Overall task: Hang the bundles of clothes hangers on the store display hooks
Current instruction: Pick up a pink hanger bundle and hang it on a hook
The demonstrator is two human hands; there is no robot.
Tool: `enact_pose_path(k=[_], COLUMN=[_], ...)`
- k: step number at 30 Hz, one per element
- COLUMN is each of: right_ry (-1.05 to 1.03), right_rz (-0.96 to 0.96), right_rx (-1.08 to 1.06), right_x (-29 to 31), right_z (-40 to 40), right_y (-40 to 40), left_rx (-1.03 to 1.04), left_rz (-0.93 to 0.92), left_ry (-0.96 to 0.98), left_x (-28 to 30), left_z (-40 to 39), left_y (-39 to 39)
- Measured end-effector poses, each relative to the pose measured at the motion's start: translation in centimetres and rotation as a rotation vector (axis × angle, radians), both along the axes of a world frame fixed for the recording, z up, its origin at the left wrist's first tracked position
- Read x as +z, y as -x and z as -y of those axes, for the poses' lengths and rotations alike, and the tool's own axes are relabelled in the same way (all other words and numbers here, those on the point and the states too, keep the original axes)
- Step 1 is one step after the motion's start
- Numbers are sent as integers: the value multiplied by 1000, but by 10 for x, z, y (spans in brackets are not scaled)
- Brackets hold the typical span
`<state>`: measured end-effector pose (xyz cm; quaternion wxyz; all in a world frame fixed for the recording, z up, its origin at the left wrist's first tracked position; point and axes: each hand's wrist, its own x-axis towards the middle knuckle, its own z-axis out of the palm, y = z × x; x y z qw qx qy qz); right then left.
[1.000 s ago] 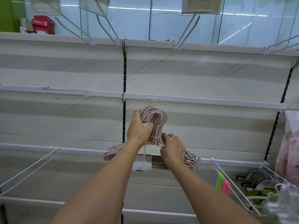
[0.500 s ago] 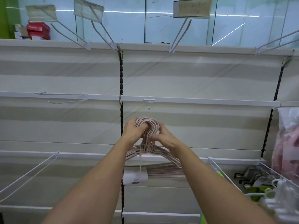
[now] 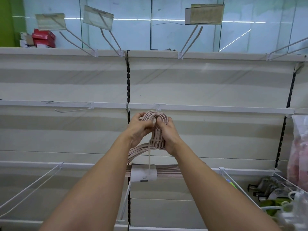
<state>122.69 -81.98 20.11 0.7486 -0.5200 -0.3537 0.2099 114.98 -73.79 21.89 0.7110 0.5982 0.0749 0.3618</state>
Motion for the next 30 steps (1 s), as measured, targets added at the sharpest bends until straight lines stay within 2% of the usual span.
enact_pose_path(k=[7, 12, 22, 26, 30], right_ry=[-117, -86, -143, -66, -21], right_rz=[-57, -72, -33, -15, 131], right_rx=[-45, -74, -175, -199, -227], right_x=[-2, 6, 7, 3, 9], right_z=[-5, -10, -13, -17, -17], right_y=[1, -5, -13, -22, -27], left_rx=[99, 146, 411, 411, 388], left_rz=[27, -2, -140, -192, -140], left_ry=[-129, -222, -676, -747, -691], left_x=[1, 3, 1, -5, 0], left_z=[2, 2, -3, -7, -9], left_y=[-6, -13, -24, -32, -37])
